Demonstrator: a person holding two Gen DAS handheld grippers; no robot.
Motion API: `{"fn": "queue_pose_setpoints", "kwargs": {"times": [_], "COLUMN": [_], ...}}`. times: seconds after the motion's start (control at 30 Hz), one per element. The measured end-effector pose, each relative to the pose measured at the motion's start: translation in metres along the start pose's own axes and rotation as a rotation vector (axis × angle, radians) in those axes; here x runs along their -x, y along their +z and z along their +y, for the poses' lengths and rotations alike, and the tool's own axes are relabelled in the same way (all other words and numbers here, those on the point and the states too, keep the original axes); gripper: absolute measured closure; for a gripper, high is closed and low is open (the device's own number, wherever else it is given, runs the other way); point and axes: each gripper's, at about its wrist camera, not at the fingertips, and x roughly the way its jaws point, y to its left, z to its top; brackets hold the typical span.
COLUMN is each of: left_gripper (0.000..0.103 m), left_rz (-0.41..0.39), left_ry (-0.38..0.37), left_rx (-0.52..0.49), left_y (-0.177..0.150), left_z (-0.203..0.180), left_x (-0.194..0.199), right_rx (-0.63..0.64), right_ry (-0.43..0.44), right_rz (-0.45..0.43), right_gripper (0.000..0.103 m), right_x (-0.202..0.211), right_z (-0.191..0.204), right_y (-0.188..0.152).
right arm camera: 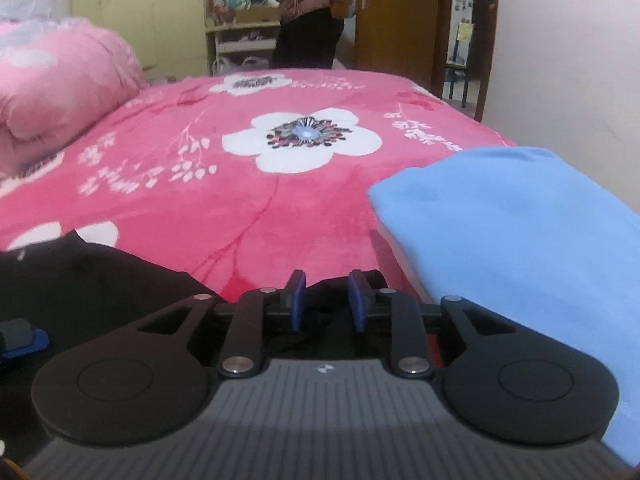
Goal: Fold clothes
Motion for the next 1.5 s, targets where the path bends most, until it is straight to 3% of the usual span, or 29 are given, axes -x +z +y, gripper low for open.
{"fn": "queue_pose_setpoints", "kwargs": {"times": [0.1, 0.27, 0.37, 0.47, 0.63, 0.87, 1.07, 1.13, 1.3, 1.4, 1.5], "left_gripper": [0.050, 0.048, 0.035, 0.027, 0.027, 0.027, 0.026, 0.026, 0.039, 0.039, 0.046], "left_rz": [-0.002, -0.004, -0.030, -0.073, -0.101, 0.158, 0.325, 0.348, 0.390, 0.327, 0.258], "left_ry": [-0.005, -0.003, 0.012, 0.078, 0.241, 0.345, 0.159, 0.147, 0.261, 0.277, 0.353], "left_rx": [0.004, 0.003, -0.014, -0.069, -0.213, -0.698, -0.850, -0.886, -0.996, -0.963, -0.922], "left_y": [0.000, 0.001, 0.003, 0.004, 0.018, 0.036, 0.019, 0.010, -0.004, 0.003, 0.015], "left_z": [0.000, -0.001, -0.007, -0.020, -0.062, -0.128, -0.153, -0.156, -0.143, -0.135, -0.127], "left_x": [0.001, 0.003, 0.009, 0.018, 0.015, -0.081, -0.136, -0.148, -0.178, -0.181, -0.188], "right_rx": [-0.034, -0.217, -0.262, -0.251, -0.234, -0.202, -0.139, -0.145, -0.188, -0.182, -0.177], "right_ry": [0.013, 0.103, 0.123, 0.153, 0.207, 0.233, 0.223, 0.222, 0.220, 0.216, 0.212], "right_rz": [0.017, -0.049, -0.092, -0.122, -0.155, -0.202, -0.118, -0.091, -0.042, -0.031, -0.027], "right_gripper": [0.080, 0.079, 0.074, 0.072, 0.072, 0.072, 0.072, 0.072, 0.073, 0.074, 0.074], "right_x": [-0.003, 0.011, 0.014, 0.018, 0.025, 0.036, 0.022, 0.017, 0.004, 0.001, -0.001], "right_z": [-0.004, -0.022, -0.029, -0.033, -0.044, -0.052, -0.049, -0.051, -0.059, -0.058, -0.057], "right_y": [0.003, -0.010, -0.027, -0.039, -0.045, -0.043, -0.046, -0.047, -0.052, -0.055, -0.056]}}
